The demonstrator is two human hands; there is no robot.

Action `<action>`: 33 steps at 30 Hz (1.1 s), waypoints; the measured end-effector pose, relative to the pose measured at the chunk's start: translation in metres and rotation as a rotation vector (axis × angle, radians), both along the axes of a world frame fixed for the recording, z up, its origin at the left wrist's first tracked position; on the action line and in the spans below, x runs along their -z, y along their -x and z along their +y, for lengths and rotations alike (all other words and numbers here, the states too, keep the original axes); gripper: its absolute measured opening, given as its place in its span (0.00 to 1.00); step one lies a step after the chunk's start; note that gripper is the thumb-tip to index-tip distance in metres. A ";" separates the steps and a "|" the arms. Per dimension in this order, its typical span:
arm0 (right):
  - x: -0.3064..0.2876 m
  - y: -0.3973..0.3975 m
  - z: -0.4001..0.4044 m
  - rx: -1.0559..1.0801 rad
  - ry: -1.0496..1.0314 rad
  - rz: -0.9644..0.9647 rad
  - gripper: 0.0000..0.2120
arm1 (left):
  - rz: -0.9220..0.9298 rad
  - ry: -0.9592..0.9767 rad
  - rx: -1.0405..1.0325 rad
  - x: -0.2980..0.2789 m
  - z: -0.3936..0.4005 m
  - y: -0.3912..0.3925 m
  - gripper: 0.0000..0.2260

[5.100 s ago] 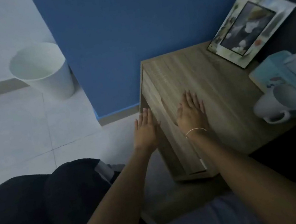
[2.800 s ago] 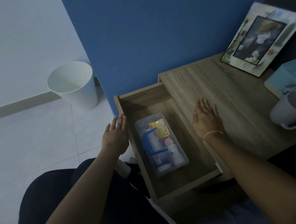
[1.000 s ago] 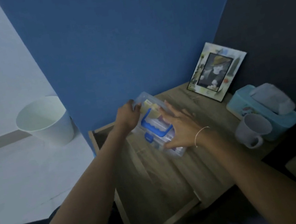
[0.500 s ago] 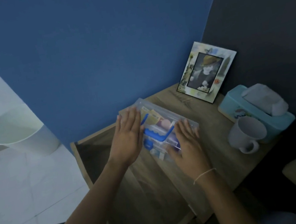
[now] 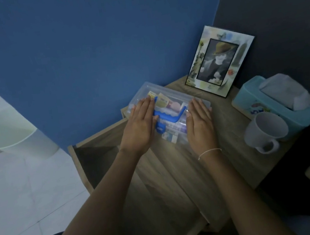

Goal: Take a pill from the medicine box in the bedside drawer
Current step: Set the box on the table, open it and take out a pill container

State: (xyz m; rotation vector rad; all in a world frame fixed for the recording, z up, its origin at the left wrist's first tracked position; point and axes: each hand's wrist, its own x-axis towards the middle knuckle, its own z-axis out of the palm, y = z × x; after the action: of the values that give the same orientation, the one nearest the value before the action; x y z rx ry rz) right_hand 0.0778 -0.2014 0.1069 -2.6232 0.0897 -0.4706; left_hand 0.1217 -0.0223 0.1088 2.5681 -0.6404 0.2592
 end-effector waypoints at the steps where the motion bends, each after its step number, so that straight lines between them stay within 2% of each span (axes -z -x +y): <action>1: 0.000 -0.005 -0.002 -0.001 0.001 -0.003 0.21 | 0.005 0.008 -0.001 0.000 -0.002 -0.005 0.23; 10: 0.002 -0.030 -0.014 -0.037 -0.037 -0.046 0.21 | 0.004 0.039 -0.034 0.005 -0.015 -0.025 0.23; 16: 0.001 -0.031 -0.015 -0.036 -0.048 -0.015 0.21 | 0.014 -0.012 -0.045 0.001 -0.015 -0.024 0.24; 19: -0.002 -0.027 -0.017 -0.026 -0.164 0.007 0.25 | 0.020 -0.023 -0.061 -0.002 -0.015 -0.020 0.24; 21: -0.002 -0.020 -0.020 0.019 -0.305 0.008 0.33 | -0.027 0.078 -0.172 -0.001 -0.016 -0.010 0.23; 24: 0.003 -0.008 -0.024 0.028 -0.452 0.041 0.44 | -0.050 0.419 -0.399 0.005 -0.021 0.010 0.20; 29: 0.013 0.000 -0.029 -0.005 -0.564 0.094 0.41 | 0.336 0.776 -0.524 0.008 -0.038 0.021 0.16; 33: 0.012 0.002 -0.030 -0.020 -0.654 0.126 0.40 | 0.733 1.040 -0.570 0.006 -0.046 0.019 0.18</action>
State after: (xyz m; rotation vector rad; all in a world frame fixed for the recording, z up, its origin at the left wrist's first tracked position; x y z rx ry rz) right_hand 0.0757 -0.2315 0.0945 -2.0042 0.2172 -0.2157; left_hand 0.1031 -0.0682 0.1029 1.5632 0.4314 -0.1549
